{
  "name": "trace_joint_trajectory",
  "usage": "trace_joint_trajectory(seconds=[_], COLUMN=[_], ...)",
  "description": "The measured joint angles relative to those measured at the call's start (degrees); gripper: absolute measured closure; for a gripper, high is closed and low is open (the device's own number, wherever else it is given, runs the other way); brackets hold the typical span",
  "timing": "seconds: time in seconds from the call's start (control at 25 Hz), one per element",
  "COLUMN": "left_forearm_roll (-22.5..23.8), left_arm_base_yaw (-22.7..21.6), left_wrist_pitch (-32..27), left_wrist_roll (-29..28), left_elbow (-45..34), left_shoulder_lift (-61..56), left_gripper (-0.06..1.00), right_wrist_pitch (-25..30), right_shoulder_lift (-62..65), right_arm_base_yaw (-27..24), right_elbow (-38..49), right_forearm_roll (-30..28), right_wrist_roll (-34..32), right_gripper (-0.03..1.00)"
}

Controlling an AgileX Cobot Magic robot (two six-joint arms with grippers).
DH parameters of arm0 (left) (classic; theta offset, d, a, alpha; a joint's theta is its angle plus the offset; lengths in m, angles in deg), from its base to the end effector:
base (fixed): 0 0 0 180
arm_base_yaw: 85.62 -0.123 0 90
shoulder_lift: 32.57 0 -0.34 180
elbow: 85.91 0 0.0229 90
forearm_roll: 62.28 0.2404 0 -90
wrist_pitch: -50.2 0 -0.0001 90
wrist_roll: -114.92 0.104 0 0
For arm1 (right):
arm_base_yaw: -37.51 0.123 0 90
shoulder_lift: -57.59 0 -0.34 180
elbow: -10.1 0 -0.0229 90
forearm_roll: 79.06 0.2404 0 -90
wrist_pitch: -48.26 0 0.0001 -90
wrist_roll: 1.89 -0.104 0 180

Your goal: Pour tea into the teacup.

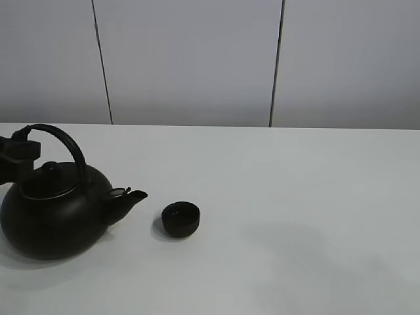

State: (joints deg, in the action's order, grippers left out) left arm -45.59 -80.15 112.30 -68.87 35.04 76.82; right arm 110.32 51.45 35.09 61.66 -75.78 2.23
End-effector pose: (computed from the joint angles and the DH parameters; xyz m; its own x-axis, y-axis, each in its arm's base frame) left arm 0.2757 -0.0529 0.1827 -0.2720 0.0972 -0.9574 0.3542 0.9352 -0.0057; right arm -0.0567 0.0077 0.2556 -0.4948 -0.0241 -0.8687 -0.0240 0.9996 -0.0141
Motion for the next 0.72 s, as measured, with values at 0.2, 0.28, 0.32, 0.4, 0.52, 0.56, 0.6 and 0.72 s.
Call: trace_joint_trajectory(seconds=[0.2,0.28,0.32,0.4,0.52,0.56,0.6,0.72], left_forearm_roll=[0.0,-0.2,-0.2,-0.2,-0.4,-0.4,-0.4,-0.4], left_arm_base_yaw=[0.0,0.0,0.0,0.0,0.0,0.0,0.0,0.0], left_wrist_pitch=[1.3,1.7,1.9,2.7,2.9,3.0,3.0,3.0], left_wrist_roll=[-2.4,-2.6,-2.7,-2.8,-2.9,-2.9,-2.9,-2.9], left_elbow=[0.1,0.1,-0.1,-1.0,-3.0,-3.6,-4.1,-5.2], left_shoulder_lift=[0.0,0.0,0.0,0.0,-0.3,-0.3,-0.3,-0.3], left_gripper=[0.68,0.65,0.63,0.62,0.61,0.61,0.61,0.61], right_wrist_pitch=[0.0,0.0,0.0,0.0,0.0,0.0,0.0,0.0], right_shoulder_lift=[0.0,0.0,0.0,0.0,0.0,0.0,0.0,0.0], right_arm_base_yaw=[0.0,0.0,0.0,0.0,0.0,0.0,0.0,0.0], right_elbow=[0.0,0.0,0.0,0.0,0.0,0.0,0.0,0.0], right_forearm_roll=[0.0,0.0,0.0,0.0,0.0,0.0,0.0,0.0], right_wrist_roll=[0.0,0.0,0.0,0.0,0.0,0.0,0.0,0.0], right_gripper=[0.48,0.48,0.48,0.48,0.48,0.48,0.48,0.48])
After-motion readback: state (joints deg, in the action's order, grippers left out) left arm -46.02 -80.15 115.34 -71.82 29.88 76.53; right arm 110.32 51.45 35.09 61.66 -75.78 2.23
